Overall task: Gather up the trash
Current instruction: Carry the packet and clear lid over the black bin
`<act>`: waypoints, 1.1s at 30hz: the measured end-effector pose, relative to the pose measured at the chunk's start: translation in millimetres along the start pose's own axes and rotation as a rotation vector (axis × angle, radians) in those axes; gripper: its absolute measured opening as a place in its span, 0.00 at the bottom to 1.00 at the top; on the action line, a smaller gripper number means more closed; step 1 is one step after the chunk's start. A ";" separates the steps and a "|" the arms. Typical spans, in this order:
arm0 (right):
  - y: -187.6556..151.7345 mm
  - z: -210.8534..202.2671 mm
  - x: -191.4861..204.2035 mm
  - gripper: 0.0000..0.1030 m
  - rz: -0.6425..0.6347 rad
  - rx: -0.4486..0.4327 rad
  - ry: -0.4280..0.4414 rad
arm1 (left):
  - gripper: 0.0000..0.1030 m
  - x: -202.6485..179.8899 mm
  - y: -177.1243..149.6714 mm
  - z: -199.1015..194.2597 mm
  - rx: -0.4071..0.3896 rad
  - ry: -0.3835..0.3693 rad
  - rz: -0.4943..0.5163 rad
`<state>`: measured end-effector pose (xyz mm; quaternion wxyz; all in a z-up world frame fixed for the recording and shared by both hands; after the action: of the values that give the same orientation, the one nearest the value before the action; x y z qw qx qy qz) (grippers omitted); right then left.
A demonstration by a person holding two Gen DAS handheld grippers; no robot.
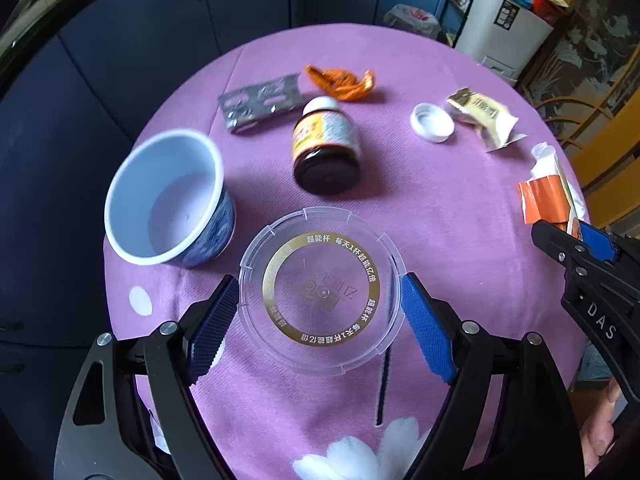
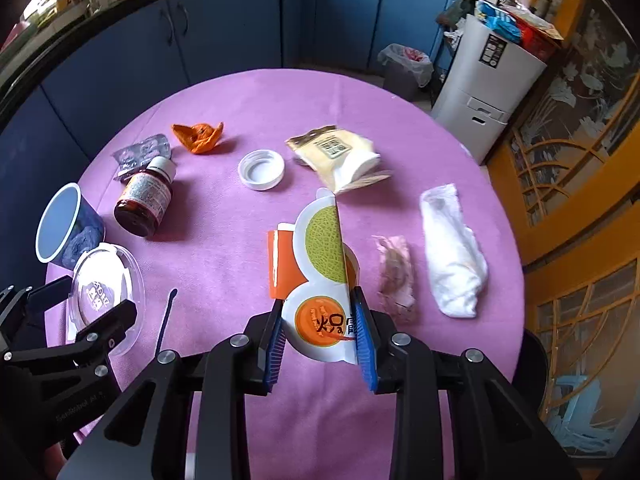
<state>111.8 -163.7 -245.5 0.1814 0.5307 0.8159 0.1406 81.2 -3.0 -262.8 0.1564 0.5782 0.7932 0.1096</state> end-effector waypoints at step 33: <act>-119.3 -66.8 -159.6 0.27 0.377 -0.075 -0.185 | 0.79 -209.5 -43.7 -35.8 -0.135 -0.116 0.420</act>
<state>44.0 -359.8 -212.7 0.2457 0.6774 0.6762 0.1532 88.4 -215.5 -219.6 0.2137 0.7241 0.6361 0.1592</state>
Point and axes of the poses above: each gripper's, at about its wrist camera, not at the fingertips, and z roughly the way its jaws point, x to its left, y to its top, the point moved 2 cm from there along z, roughly the way its jaws point, and after that the axes turned 14 degrees about -z, right-handed, at the moved point
